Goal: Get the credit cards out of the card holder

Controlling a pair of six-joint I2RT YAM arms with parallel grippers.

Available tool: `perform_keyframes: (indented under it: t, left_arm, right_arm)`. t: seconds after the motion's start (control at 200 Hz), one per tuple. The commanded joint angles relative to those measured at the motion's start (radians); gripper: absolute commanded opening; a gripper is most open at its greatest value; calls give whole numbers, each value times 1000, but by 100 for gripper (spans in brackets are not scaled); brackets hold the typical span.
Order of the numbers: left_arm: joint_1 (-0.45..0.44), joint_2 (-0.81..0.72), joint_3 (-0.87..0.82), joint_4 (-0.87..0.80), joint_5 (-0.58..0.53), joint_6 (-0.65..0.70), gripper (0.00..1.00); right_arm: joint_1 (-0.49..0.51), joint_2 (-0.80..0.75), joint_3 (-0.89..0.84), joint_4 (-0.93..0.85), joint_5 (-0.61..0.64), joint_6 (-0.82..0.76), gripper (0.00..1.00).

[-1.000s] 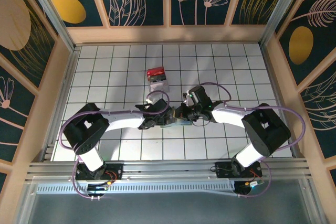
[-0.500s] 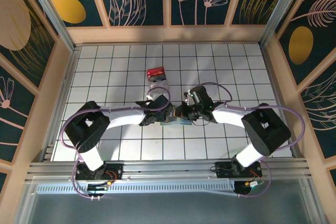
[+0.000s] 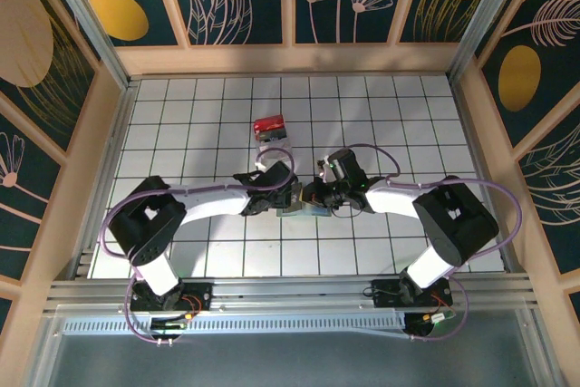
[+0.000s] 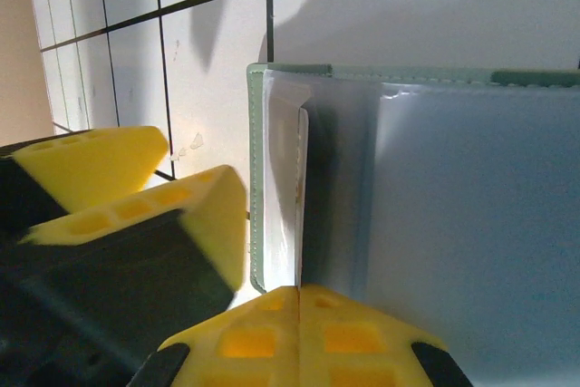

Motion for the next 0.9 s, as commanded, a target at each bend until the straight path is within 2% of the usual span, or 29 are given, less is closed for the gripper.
perform_keyframes:
  t: [0.0,0.465,0.896]
  left_arm:
    - [8,37,1,0,9,15,77]
    - [8,55,-11,-17,6,15,76]
    - [8,61,-9,-36,-7,12,74]
  right_arm:
    - [-11,4,-17,27,-20,18,4]
    - [-17,-4,-31,76,-62,47,13]
    - [-42,-49,-52,72,-63,44,5]
